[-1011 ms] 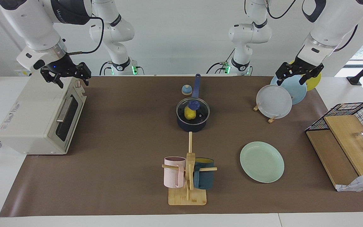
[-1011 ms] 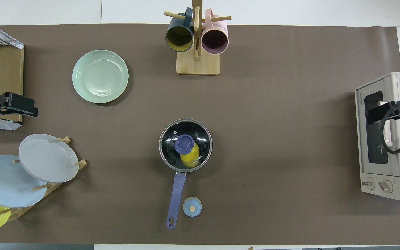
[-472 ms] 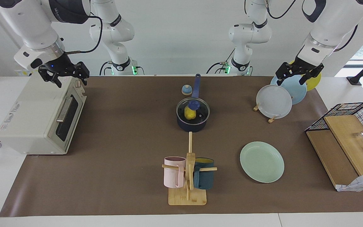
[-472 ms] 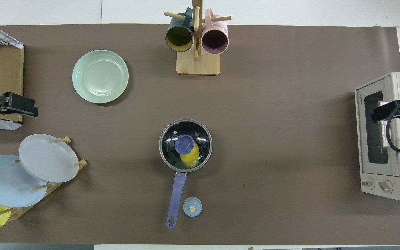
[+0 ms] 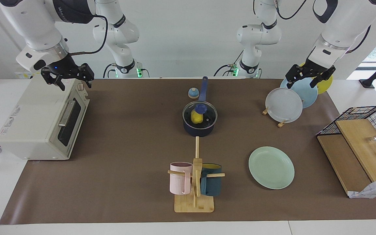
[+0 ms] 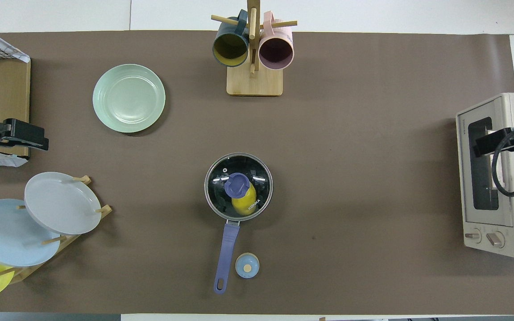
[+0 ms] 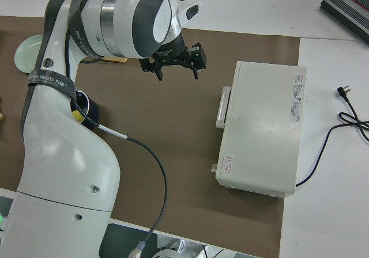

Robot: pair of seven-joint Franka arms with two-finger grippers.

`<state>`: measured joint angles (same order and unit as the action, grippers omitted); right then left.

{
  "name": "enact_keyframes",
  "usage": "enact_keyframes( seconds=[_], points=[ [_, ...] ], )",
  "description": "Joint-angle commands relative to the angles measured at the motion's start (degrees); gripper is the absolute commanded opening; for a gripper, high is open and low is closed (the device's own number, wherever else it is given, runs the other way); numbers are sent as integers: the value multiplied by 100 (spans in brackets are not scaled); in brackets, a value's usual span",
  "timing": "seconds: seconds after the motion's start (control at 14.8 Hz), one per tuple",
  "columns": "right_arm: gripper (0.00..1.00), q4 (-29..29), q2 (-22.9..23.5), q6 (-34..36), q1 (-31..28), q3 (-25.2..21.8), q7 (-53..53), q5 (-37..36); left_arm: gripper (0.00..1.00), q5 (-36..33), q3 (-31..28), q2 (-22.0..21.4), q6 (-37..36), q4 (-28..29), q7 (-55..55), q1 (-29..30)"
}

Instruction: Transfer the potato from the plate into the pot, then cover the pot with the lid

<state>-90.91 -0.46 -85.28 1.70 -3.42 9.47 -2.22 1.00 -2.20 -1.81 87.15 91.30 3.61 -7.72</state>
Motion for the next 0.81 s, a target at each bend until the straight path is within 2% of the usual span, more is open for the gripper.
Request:
enact_keyframes(
  seconds=[0.0,0.74],
  points=[
    [100,135,63,135,-179,131,125,38,100,32,44,-74,-75,11,61,69],
    [100,126,11,100,-214,43,196,46,100,32,44,-74,-75,11,61,69]
  ],
)
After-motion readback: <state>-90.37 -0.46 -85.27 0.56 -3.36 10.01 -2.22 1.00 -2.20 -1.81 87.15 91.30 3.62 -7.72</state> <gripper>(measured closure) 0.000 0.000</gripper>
